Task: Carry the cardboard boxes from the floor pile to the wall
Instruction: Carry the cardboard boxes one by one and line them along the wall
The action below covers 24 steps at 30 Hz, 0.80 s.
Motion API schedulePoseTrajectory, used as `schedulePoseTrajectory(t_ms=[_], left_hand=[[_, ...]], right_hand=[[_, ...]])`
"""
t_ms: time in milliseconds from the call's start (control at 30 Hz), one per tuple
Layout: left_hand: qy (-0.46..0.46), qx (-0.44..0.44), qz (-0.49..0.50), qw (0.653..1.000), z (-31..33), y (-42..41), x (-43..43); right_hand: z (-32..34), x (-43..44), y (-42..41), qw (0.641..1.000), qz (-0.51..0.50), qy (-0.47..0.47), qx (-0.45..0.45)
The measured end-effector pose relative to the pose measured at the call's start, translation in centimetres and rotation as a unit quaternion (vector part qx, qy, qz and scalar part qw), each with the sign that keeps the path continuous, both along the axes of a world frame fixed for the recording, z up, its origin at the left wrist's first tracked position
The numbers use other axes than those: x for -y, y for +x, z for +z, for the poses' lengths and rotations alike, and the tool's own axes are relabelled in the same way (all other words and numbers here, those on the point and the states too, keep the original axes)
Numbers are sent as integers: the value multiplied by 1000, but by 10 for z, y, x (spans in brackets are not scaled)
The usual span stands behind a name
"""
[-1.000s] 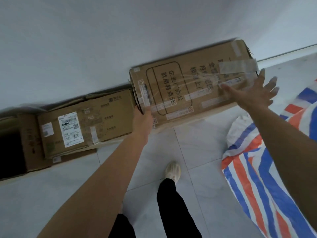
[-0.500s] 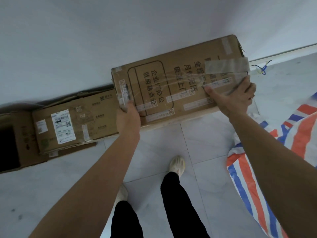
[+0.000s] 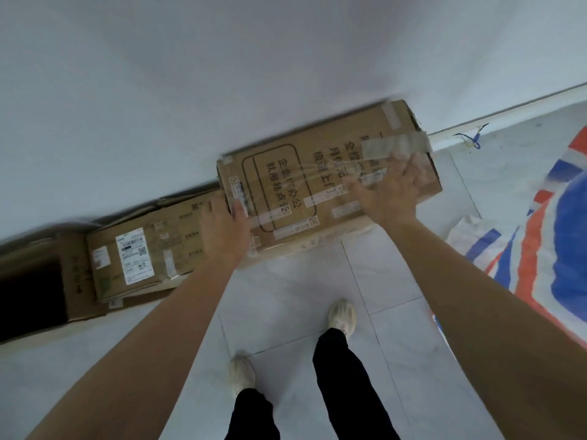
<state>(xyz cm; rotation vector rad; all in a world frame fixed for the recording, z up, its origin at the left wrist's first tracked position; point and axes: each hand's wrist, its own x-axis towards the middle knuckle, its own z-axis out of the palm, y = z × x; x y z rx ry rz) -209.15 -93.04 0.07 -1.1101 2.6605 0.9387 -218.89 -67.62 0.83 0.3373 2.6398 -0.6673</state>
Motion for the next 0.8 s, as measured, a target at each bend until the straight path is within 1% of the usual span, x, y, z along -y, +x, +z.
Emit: schedulePoseTrajectory(t_ms=[67, 133, 233, 300, 367, 433, 500, 567, 633, 700, 767, 800], left_hand=[[-36, -54, -71, 995, 39, 5, 4], [-60, -95, -114, 987, 86, 10, 7], [-67, -168, -180, 967, 160, 17, 11], [-74, -227, -235, 942, 212, 28, 10], [-73, -280, -279, 916, 258, 43, 4], [-63, -329, -301, 893, 295, 54, -4], [-25, -376, -345, 860, 337, 76, -30], [20, -415, -385, 824, 371, 101, -63], [55, -447, -412, 792, 401, 126, -102], [102, -482, -448, 746, 434, 162, -149], [154, -496, -483, 705, 464, 201, -190], [181, -501, -514, 672, 480, 230, -215]], right_hand=[[33, 18, 20, 996, 1, -81, -34], [74, 31, 43, 989, -1, -127, -75], [143, 39, 78, 979, -2, -145, -142], [194, 38, 108, 971, -21, -142, -189], [242, 33, 141, 964, -40, -113, -236], [287, 28, 175, 952, -61, -75, -289], [337, 11, 232, 935, -117, -49, -332], [377, -6, 292, 920, -158, -6, -357], [409, -25, 347, 913, -188, 44, -358], [441, -52, 413, 898, -227, 98, -364], [468, -77, 472, 877, -276, 140, -368], [484, -91, 512, 859, -308, 168, -372]])
